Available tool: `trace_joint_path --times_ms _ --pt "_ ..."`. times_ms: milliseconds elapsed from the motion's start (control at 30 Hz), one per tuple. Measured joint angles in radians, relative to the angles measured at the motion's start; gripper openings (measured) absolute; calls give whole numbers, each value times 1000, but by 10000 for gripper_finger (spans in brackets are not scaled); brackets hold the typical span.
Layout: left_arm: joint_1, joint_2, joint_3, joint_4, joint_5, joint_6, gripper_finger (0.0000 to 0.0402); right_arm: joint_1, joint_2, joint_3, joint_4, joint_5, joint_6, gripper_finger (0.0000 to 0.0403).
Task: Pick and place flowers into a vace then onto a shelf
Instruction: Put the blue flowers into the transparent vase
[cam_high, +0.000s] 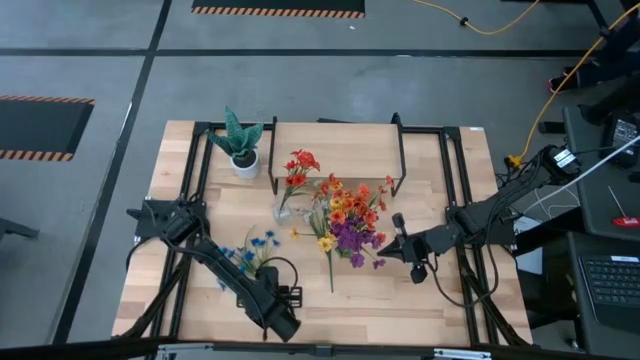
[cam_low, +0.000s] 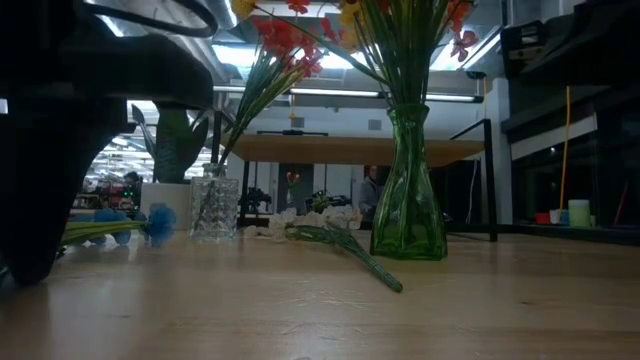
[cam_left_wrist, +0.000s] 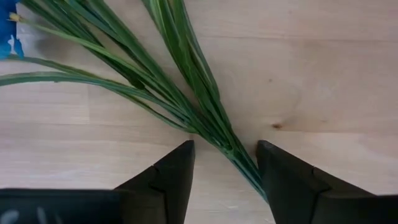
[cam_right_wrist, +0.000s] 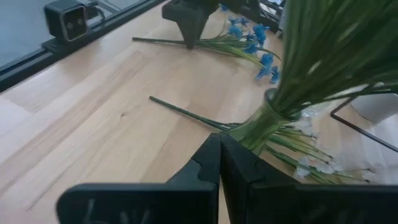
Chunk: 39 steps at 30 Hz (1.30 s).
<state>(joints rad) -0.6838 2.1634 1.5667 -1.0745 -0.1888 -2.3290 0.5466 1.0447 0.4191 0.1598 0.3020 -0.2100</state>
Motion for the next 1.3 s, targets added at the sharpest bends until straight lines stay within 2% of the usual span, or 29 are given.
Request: trace_joint_path --times_ms 400,833,967,1300 --pt "1 23 1 -36 0 33 130 1 0 0 0 -37 22 10" --pt "-67 15 -5 -54 -52 57 58 1 0 0 0 -37 74 10" --pt "-84 15 7 -56 -97 73 54 1 0 0 0 -37 74 10" --pt "-88 16 58 -56 -52 104 89 1 0 0 0 -37 73 10"
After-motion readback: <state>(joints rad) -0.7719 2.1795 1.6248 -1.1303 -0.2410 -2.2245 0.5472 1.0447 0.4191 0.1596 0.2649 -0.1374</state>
